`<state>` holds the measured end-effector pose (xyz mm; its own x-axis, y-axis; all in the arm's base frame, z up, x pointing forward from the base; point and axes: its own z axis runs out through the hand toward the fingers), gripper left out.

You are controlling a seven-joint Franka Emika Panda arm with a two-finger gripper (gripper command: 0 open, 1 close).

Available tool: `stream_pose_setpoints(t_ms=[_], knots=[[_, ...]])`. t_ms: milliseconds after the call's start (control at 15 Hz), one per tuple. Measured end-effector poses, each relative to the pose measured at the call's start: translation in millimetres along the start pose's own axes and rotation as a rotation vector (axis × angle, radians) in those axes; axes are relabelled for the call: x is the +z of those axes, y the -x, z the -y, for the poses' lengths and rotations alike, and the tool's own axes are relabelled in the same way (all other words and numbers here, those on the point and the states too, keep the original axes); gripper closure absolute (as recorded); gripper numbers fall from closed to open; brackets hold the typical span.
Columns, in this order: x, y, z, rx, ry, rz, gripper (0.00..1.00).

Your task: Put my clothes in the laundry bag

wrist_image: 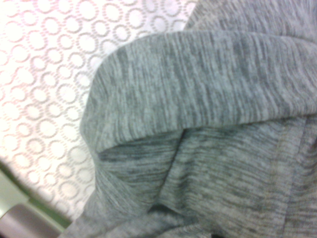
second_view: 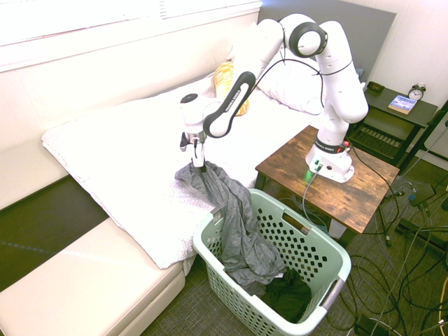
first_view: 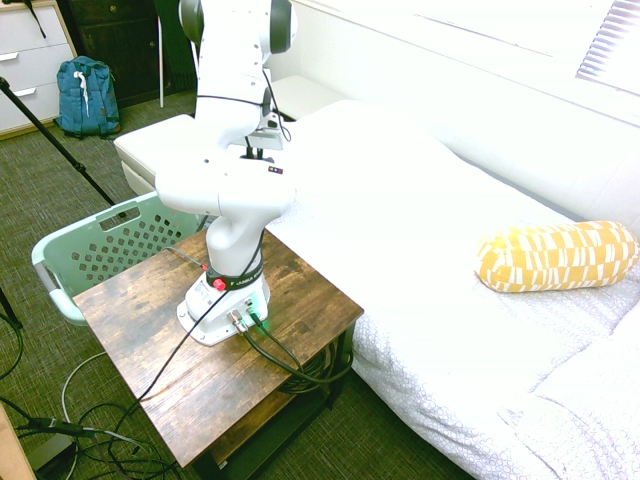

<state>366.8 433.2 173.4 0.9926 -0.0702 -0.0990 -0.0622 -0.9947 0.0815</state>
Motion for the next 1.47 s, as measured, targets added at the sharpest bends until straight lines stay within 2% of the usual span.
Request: stream_pose_setpoints(t_ms=[267, 533, 667, 733, 1467], knots=[[-16.7, 119.0, -6.5, -0.040, 0.035, -0.084, 1.00], [15.6, 245.5, -52.3, -0.081, 0.093, -0.140, 1.00], [23.3, 277.5, -70.6, -0.098, 0.107, -0.152, 1.00], [22.2, 283.3, -70.5, -0.104, 0.103, -0.156, 0.00], [20.0, 295.2, -65.1, -0.118, 0.112, -0.171, 0.00]])
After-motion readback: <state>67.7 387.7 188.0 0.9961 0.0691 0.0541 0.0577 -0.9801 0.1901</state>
